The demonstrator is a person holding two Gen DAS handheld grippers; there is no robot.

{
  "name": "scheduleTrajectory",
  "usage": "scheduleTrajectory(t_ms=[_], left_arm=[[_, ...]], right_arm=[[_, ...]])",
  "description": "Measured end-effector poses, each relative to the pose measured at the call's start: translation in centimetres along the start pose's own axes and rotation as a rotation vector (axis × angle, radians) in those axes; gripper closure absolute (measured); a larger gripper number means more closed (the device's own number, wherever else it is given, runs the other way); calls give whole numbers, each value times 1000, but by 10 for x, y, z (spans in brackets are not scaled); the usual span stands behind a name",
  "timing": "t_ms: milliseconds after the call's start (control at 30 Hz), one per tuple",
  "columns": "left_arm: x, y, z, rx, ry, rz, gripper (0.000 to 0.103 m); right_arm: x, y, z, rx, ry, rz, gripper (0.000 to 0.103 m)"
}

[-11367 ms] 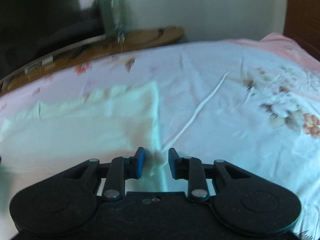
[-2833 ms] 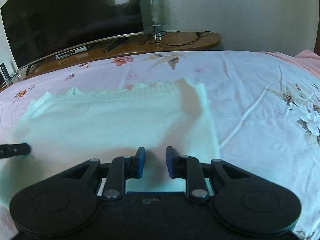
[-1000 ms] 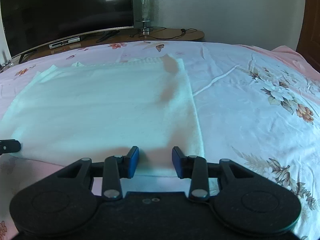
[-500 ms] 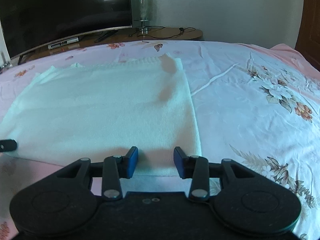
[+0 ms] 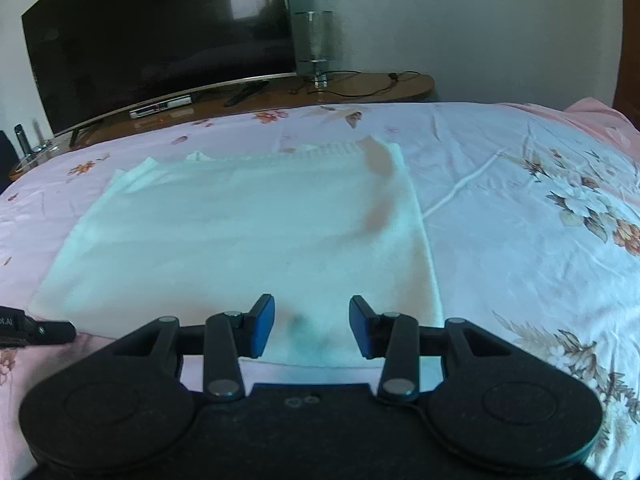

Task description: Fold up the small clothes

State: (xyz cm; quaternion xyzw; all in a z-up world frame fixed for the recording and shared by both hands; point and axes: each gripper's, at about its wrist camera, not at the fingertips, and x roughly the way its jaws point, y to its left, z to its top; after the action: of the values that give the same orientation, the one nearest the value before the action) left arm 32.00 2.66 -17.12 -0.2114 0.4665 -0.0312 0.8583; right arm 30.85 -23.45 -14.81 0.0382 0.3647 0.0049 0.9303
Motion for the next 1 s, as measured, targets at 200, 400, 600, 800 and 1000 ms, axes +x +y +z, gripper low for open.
scheduleTrajectory(t_ms=[200, 400, 600, 800, 1000], left_arm=[[-1, -8, -7, 33, -18, 78, 99], [-17, -19, -13, 148, -127, 39, 100], [-19, -16, -10, 78, -158, 156, 99], [-1, 0, 3, -73, 5, 186, 99], [-16, -2, -2, -47, -119, 95, 100]], right_arm=[[-1, 7, -2, -10, 2, 32, 62], [-6, 8, -3, -15, -6, 46, 62], [-7, 6, -5, -9, -9, 49, 62], [-4, 6, -4, -13, -10, 57, 62], [0, 10, -5, -19, -3, 67, 62]])
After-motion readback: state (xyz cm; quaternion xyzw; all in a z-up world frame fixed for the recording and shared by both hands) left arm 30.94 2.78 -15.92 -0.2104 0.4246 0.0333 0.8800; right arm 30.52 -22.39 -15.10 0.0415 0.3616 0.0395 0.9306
